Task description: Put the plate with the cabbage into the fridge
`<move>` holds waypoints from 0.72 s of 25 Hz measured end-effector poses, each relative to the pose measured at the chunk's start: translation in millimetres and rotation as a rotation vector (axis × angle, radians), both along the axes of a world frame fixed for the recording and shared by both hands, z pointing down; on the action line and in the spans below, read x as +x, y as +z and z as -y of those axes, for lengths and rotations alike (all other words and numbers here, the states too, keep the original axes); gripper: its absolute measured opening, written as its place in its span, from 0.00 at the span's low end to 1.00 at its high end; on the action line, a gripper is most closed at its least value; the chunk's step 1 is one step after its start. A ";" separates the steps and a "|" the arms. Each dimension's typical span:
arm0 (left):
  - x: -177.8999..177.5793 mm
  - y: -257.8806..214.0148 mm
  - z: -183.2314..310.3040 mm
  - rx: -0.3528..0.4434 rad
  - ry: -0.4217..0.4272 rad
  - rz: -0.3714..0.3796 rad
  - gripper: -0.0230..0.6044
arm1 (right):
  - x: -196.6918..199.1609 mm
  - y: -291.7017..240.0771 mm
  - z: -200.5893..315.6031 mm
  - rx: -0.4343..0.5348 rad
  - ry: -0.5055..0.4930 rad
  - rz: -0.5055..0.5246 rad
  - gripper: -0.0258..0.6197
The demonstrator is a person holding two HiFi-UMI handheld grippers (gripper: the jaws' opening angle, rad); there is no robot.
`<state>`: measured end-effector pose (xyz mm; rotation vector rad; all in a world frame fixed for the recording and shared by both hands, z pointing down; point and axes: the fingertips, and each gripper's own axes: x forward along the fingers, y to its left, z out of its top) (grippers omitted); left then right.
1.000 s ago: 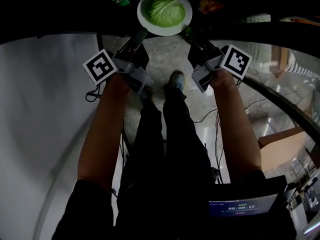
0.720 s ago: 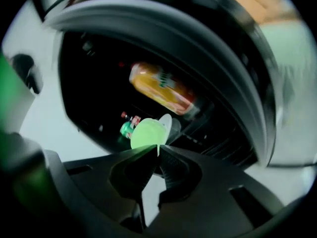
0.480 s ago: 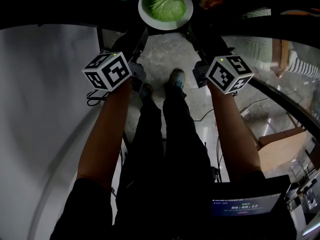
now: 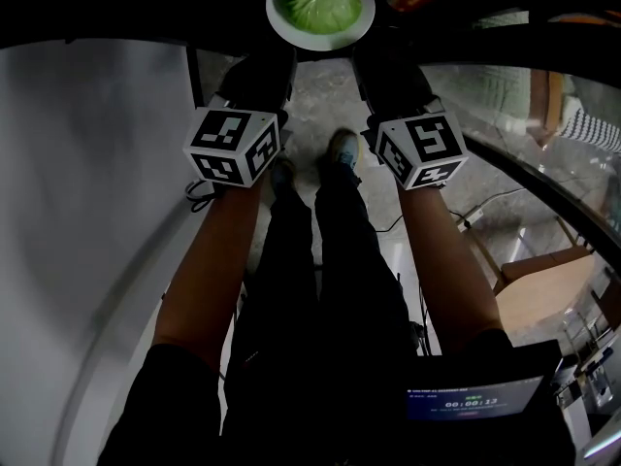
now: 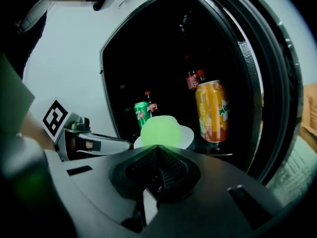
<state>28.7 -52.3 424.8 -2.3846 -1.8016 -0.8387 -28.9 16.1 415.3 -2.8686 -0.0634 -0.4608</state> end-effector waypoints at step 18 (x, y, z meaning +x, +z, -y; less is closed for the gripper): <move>5.7 2.5 -4.3 -0.003 -0.025 0.022 0.04 | 12.7 8.3 8.7 0.003 -0.040 0.046 0.05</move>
